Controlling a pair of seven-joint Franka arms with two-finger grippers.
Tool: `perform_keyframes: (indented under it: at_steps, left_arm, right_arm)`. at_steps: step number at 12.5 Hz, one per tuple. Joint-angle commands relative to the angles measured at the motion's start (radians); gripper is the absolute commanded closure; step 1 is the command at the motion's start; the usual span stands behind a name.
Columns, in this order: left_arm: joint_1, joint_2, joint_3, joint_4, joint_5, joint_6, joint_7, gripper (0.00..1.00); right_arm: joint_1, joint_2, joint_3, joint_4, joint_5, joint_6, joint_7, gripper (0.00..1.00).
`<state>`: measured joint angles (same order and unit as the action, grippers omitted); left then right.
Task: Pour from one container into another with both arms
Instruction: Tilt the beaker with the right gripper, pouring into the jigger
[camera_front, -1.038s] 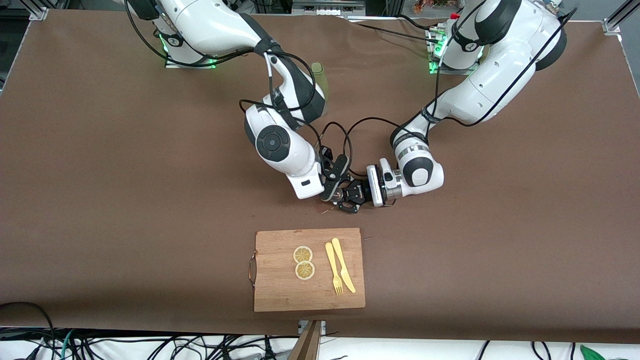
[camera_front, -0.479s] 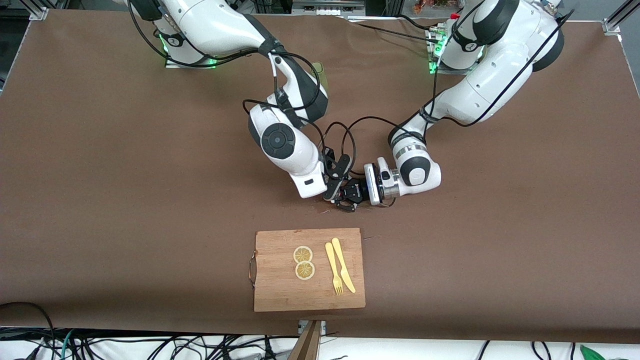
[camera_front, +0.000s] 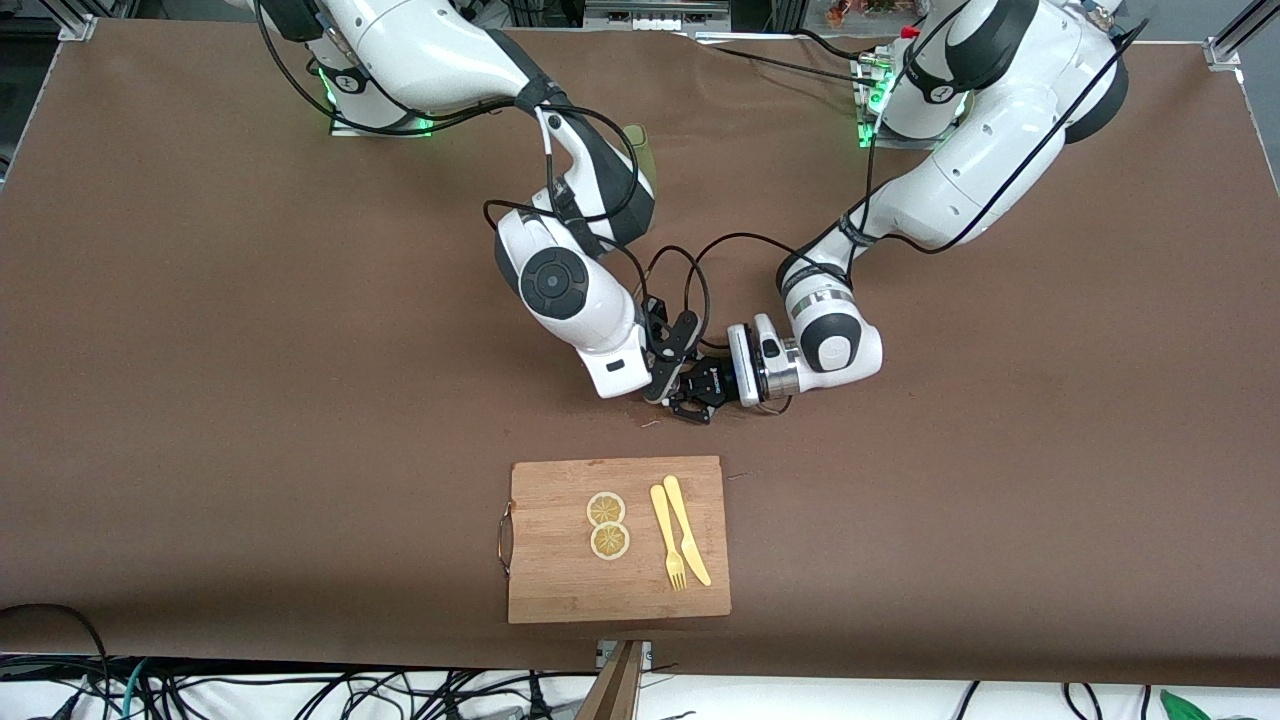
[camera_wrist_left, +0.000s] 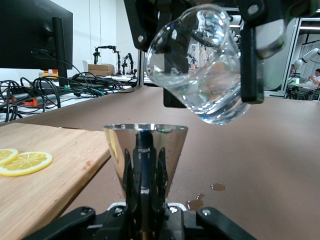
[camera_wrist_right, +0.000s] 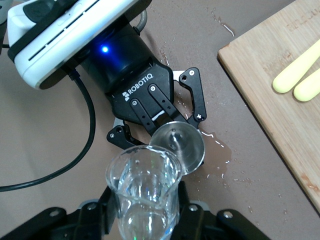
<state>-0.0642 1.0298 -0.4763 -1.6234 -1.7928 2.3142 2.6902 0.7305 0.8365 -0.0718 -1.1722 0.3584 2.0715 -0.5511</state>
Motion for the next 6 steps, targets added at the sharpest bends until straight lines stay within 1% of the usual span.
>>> perform_keyframes:
  at_steps: [1, 6]
  left_arm:
    - [-0.006, 0.015, 0.001, 0.022, -0.031, 0.004, 0.045, 1.00]
    - [-0.006, 0.013, -0.001, 0.025, -0.034, 0.002, 0.045, 1.00]
  right_arm:
    - [0.004, 0.001, 0.000, 0.011, -0.018, 0.001, 0.020, 0.82]
    - [0.006, 0.001, 0.000, 0.011, -0.042, -0.004, 0.020, 0.82]
